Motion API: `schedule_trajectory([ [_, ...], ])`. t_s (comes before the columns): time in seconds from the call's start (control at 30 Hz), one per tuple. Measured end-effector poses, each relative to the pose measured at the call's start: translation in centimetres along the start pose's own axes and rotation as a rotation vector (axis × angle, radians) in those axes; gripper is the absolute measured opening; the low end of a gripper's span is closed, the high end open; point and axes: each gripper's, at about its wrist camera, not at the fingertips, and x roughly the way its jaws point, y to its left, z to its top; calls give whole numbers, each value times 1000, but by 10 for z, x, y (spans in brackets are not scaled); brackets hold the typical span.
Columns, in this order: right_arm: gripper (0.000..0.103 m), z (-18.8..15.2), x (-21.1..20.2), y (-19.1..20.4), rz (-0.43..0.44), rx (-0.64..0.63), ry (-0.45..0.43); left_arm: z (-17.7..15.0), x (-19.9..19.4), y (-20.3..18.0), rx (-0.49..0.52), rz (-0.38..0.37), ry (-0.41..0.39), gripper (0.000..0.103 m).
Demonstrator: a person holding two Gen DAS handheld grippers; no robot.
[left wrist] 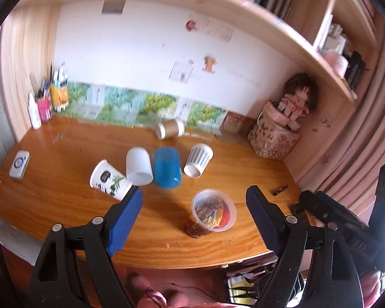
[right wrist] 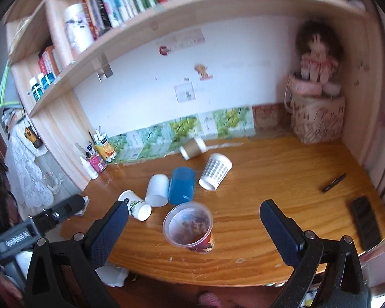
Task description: Flip cup upright
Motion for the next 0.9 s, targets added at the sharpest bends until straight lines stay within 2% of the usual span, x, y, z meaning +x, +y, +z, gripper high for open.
schedule_trajectory([
  [0.13,103,-4,-14,9,-21,-22,-47,6,-11,-10,4,2,-26,89],
  [0.2,103,-5,-21,12,0,-21,-60,6,-17,-17,9,35,-59,98],
  [0.27,103,-6,-28,14,10,-32,-75,4,-24,-23,28,66,-102,102],
  [0.4,103,-6,-37,15,20,-57,-91,-2,-32,-35,63,162,-166,102],
  [0.53,103,-4,-44,11,2,-72,-99,-10,-36,-41,31,236,-202,102],
  [0.7,103,-7,-52,3,-19,-63,-107,-22,-42,-55,39,326,-259,102],
  [0.83,103,-12,-59,-8,-35,-29,-116,-29,-44,-60,10,329,-277,102],
  [0.9,103,-13,-62,-12,-43,-20,-126,-27,-42,-62,15,355,-279,102],
])
